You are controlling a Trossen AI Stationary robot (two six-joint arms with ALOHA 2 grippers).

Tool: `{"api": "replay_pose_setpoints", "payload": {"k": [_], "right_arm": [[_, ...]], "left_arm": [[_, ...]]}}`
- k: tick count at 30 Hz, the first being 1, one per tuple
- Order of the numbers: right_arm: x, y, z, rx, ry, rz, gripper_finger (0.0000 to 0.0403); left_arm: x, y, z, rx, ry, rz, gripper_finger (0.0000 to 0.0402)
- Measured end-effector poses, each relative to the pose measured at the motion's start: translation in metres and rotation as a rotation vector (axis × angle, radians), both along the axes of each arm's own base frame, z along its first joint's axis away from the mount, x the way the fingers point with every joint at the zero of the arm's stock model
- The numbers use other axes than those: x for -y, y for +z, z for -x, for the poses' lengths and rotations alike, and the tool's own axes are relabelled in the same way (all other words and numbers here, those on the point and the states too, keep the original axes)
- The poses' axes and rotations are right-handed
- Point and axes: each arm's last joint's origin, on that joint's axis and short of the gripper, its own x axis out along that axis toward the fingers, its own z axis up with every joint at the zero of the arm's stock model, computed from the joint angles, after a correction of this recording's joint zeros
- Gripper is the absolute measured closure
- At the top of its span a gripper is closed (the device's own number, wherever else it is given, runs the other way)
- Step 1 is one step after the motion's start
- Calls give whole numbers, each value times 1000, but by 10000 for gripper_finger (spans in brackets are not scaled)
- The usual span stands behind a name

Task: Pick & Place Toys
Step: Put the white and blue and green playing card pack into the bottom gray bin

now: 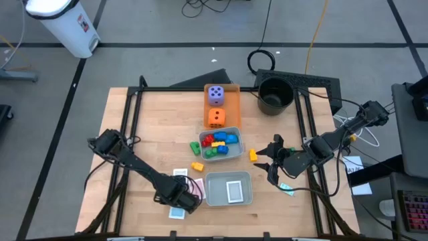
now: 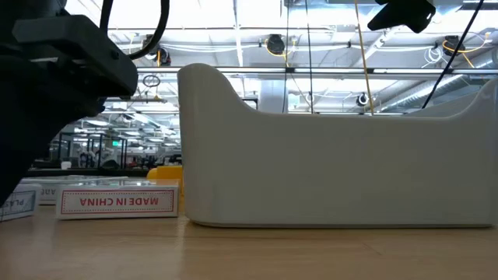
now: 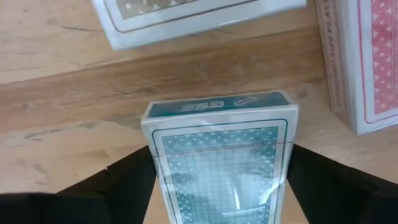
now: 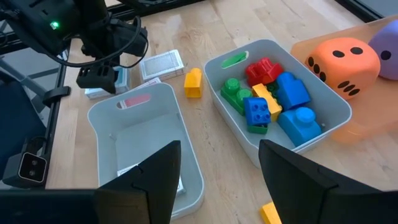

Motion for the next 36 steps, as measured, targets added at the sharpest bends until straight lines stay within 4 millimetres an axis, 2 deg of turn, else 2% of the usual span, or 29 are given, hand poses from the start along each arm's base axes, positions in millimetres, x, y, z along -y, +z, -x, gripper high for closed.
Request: {"api": "replay_pose_setpoints", "payload": {"k": [4, 7, 13, 19, 25, 31, 36], "right_arm": [[0, 0, 0, 1, -4, -6, 193], [0, 0, 0, 1, -5, -8, 193], [0, 0, 0, 1, -5, -9, 193], [0, 0, 0, -1, 9, 12, 193], [-1, 2, -2, 25, 16, 6, 193], [-3, 9, -6, 91, 47, 17, 193], [-6, 15, -9, 160, 73, 23, 193]], "left_arm": [[0, 0, 0, -1, 9, 2, 104], [-1, 0, -1, -2, 14, 4, 103], [-1, 0, -1, -3, 10, 5, 74], [-2, 8, -1, 45, 13, -22, 105], [-14, 45, 8, 156, 61, -110, 105], [-33, 92, 24, 312, 124, -175, 97], [-49, 117, 27, 474, 186, -249, 104]]}}
